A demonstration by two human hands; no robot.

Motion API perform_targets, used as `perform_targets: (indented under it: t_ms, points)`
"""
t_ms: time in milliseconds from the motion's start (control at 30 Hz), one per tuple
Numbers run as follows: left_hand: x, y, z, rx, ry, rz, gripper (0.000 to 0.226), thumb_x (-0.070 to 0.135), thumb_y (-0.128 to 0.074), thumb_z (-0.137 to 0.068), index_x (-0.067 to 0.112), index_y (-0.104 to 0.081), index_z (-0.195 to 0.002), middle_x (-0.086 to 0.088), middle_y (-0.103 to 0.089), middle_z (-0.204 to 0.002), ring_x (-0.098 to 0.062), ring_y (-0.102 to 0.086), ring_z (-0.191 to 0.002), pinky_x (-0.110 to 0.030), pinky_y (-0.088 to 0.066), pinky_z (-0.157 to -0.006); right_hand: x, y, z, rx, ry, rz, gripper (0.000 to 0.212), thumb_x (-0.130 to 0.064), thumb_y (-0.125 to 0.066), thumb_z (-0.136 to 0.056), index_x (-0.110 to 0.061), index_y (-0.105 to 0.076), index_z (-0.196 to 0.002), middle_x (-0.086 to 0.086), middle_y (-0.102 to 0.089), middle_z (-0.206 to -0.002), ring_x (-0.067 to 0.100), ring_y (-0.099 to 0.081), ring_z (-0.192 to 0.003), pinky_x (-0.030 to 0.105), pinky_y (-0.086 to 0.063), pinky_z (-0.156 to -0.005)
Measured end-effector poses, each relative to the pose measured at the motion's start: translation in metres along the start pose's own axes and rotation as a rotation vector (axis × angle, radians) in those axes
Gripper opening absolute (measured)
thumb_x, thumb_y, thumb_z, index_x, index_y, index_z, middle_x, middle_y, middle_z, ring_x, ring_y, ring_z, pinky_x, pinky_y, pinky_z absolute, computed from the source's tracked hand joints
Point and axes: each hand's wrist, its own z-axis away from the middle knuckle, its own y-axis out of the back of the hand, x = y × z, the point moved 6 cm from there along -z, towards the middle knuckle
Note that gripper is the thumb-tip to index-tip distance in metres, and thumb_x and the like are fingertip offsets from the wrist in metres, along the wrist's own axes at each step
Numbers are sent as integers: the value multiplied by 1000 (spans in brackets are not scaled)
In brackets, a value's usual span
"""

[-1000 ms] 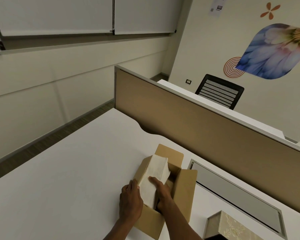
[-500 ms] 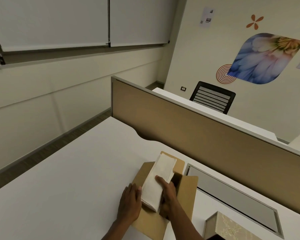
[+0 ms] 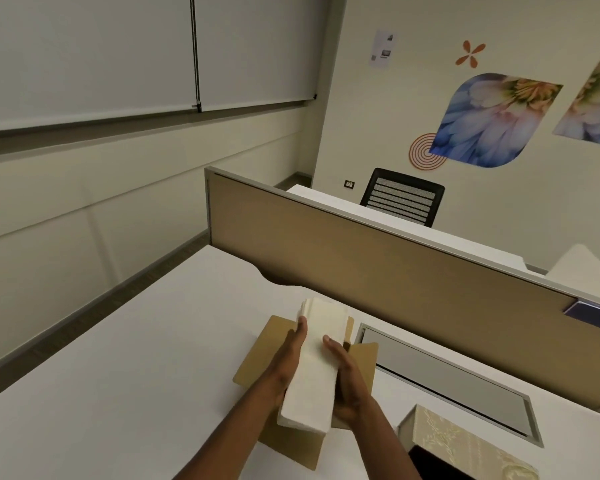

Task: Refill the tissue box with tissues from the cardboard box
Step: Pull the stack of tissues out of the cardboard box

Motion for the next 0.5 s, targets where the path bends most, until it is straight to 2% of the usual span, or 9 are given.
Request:
perform_targets:
  t_ms: [100,200,300,367,433,500]
  points:
    - [-8,-12,6,39,-2,-62,65,78,-31,-88,33,-49,-132,-7,-71,-112,-28,-74,-93,-37,-63,-74,8,1,11,92,28,38,83,-62,-81,-67,-19,-58,-135,25,-72,-123,46,-69,-114,63,-52,-102]
    - [-12,-20,14,-5,0,-29,64,79,-35,-85,33,-54,-126,-11,-72,-113,-32,-74,-98,-49,-61,-87,10,13,28,92,51,-23,82,-58,-82,-71,-15,-56,-136,24,-73,-119,44,-72,-109,60,-55,-100]
    - [-13,-22,22,28,-45,-21,76,80,-34,-77,28,-54,-129,-12,-72,-115,-33,-73,-99,-57,-57,-94,12,21,47,66,47,-69,68,-54,-75,-81,-10,-58,-129,21,-77,-102,37,-76,-91,51,-60,-85]
    - [-24,-36,27,-43,20,17,78,83,-33,-77,29,-52,-131,-13,-71,-118,-35,-72,-102,-54,-57,-94,15,22,57,101,73,-19,76,-59,-78,-72,-15,-58,-130,19,-77,-108,36,-77,-97,50,-62,-85]
    - [-33,-46,32,-87,73,54,79,85,-31,-79,31,-53,-132,-14,-71,-120,-36,-71,-106,-52,-58,-93,16,24,65,131,116,40,87,-62,-83,-62,-19,-56,-133,18,-75,-117,37,-75,-106,54,-61,-92]
    - [-41,-50,33,-131,114,130,84,87,-29,-80,27,-57,-133,-17,-71,-122,-38,-70,-110,-56,-52,-101,14,31,72,149,135,19,90,-61,-85,-60,-20,-54,-134,19,-73,-120,38,-73,-109,58,-58,-97]
